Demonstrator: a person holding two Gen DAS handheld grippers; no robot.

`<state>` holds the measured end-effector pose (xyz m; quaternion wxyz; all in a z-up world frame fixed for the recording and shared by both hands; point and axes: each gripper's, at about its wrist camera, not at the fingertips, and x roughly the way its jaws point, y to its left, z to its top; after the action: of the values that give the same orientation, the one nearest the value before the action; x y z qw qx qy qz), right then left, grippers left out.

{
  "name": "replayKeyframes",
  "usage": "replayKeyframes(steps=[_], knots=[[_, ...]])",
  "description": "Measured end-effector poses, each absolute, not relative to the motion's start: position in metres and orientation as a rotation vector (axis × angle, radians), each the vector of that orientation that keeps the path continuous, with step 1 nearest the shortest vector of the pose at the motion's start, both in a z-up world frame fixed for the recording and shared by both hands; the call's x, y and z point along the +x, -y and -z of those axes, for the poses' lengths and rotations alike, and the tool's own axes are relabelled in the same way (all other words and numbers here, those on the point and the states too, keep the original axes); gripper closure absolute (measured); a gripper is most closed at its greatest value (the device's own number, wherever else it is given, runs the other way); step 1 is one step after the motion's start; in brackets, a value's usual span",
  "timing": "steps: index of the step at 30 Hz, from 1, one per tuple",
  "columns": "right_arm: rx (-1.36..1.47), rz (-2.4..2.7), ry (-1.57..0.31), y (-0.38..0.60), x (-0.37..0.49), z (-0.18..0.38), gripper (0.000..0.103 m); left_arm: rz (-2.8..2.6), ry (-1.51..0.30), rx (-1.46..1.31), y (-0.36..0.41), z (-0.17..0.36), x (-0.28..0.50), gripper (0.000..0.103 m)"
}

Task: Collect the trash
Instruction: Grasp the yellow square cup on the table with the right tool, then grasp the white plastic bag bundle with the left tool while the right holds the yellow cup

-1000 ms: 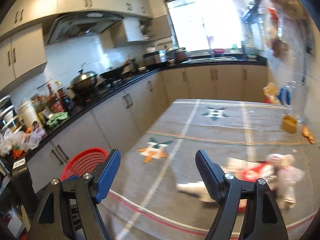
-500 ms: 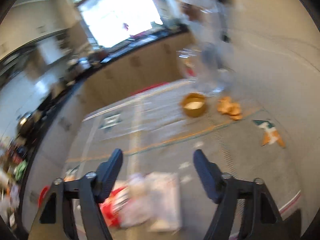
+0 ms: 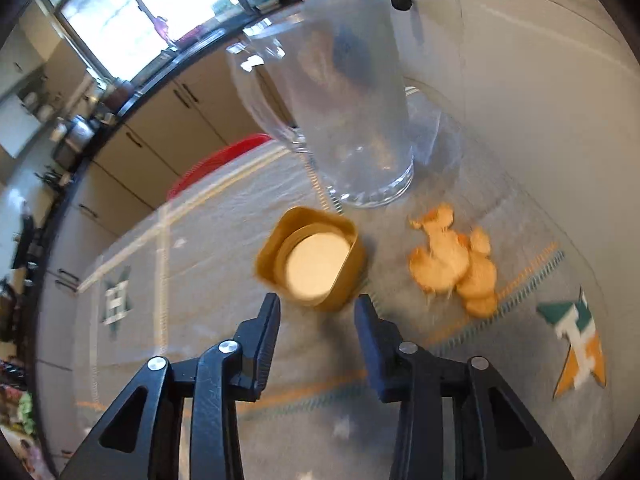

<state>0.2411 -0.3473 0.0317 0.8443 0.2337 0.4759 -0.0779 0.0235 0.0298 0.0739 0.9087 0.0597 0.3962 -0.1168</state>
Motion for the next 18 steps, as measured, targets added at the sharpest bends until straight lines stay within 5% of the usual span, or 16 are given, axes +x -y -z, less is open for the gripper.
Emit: replayKeyframes(steps=[7,18], knots=[[0.453,0.225,-1.042,0.351,0.261,-0.01,0.096,0.321,-0.816,0.167,-0.019,-0.074,0.025,0.021],[0.494,0.192,-0.879,0.341,0.184,-0.055,0.096,0.457,-0.822,0.158,0.021,-0.083,0.016,0.021]])
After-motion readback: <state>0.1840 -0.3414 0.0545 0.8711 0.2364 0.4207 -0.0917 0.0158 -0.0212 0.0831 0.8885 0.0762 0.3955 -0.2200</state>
